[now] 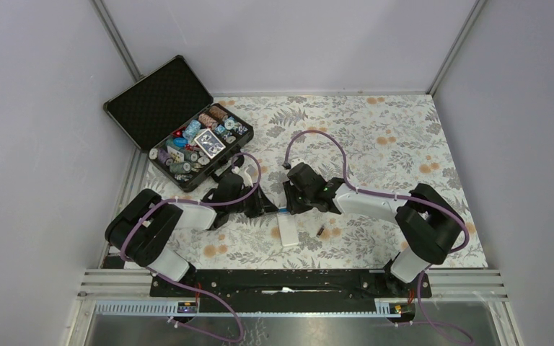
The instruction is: Load the batteries into the remote control
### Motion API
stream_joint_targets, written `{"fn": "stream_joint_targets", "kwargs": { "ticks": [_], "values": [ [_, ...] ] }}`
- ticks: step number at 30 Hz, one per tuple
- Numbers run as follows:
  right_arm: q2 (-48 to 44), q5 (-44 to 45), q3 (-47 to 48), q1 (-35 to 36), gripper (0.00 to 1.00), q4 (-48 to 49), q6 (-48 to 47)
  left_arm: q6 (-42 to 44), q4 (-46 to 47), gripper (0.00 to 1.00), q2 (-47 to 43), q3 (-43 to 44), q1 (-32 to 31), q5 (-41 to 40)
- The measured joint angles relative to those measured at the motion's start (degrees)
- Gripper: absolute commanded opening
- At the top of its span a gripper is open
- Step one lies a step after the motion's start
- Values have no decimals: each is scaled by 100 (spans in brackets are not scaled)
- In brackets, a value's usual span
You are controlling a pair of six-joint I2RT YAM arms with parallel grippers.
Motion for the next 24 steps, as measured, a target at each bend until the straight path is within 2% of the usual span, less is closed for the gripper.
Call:
{"fn": "stream_joint_targets", "kwargs": {
  "ticks": [8,19,24],
  "values": [
    [85,-4,2,0,32,0,37,-13,4,20,2,0,0,13],
    [179,-109,81,-2,21,4,87,-13,7,19,17,-2,0,20],
    [205,-109,103,-7,20,-2,87,-13,4,19,26,-2,0,37]
  ]
}}
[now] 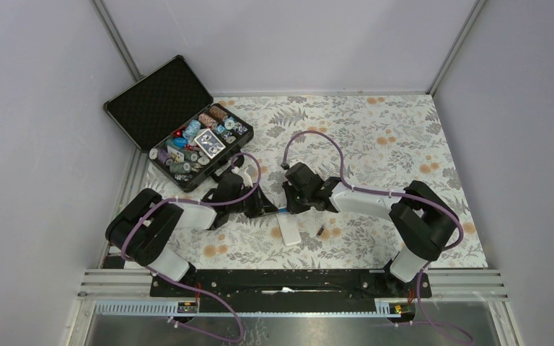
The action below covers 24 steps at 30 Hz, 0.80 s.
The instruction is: Load the batteries into the remote control
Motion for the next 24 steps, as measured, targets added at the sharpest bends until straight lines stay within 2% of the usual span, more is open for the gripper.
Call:
{"fn": "stream_joint_targets", "kwargs": {
  "ticks": [12,24],
  "values": [
    [79,-59,52,-28,18,-4,-44,4,4,16,83,2,17,2],
    [195,-190,160,-44,16,-118,-214,7,2,7,149,28,39,50]
  ]
}}
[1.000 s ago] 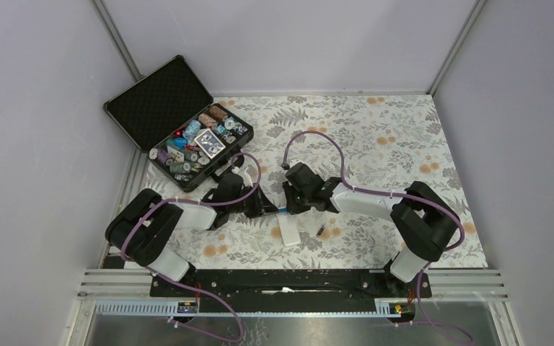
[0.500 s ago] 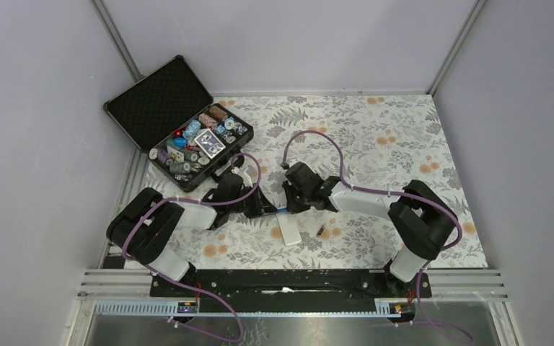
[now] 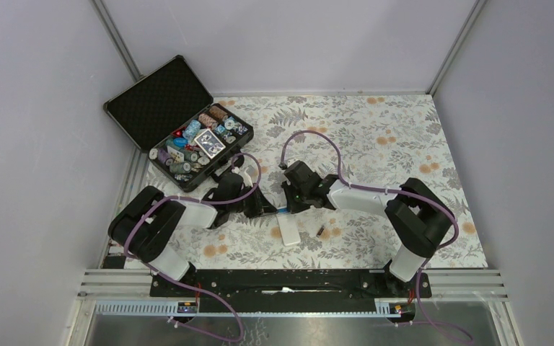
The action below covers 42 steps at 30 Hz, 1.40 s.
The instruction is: Load the batteries into the remote control
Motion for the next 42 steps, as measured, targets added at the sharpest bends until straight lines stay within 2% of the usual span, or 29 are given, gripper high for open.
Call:
{"fn": "stream_joint_targets", "kwargs": {
  "ticks": [9,22,42],
  "values": [
    [111,26,136,-42,16,-57,-136,33,-28,0,31,55,20,35],
    [232,52,289,-61,11,-190,-192,39,-57,0,31,74,24,39],
    [544,90,745,-50,10,-688,-267,37,-52,0,31,74,31,55]
  ]
}}
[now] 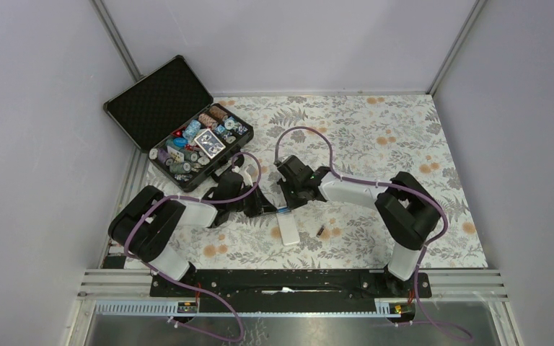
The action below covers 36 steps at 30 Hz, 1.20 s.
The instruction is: Load the batteries into the remote control
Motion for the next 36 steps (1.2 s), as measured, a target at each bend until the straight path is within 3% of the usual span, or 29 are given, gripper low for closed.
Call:
{"fn": "stream_joint_targets", "kwargs": {
  "ticks": [12,30,36],
  "values": [
    [203,809,345,389,15,-407,-131,-2,0,0,0,0,0,0],
    [555,1683,765,868,15,-647,-61,-17,46,1,-46,-11,-2,-4],
    [542,1731,763,881,22,-649,7,-17,48,3,-85,-39,-7,-2]
  ]
}}
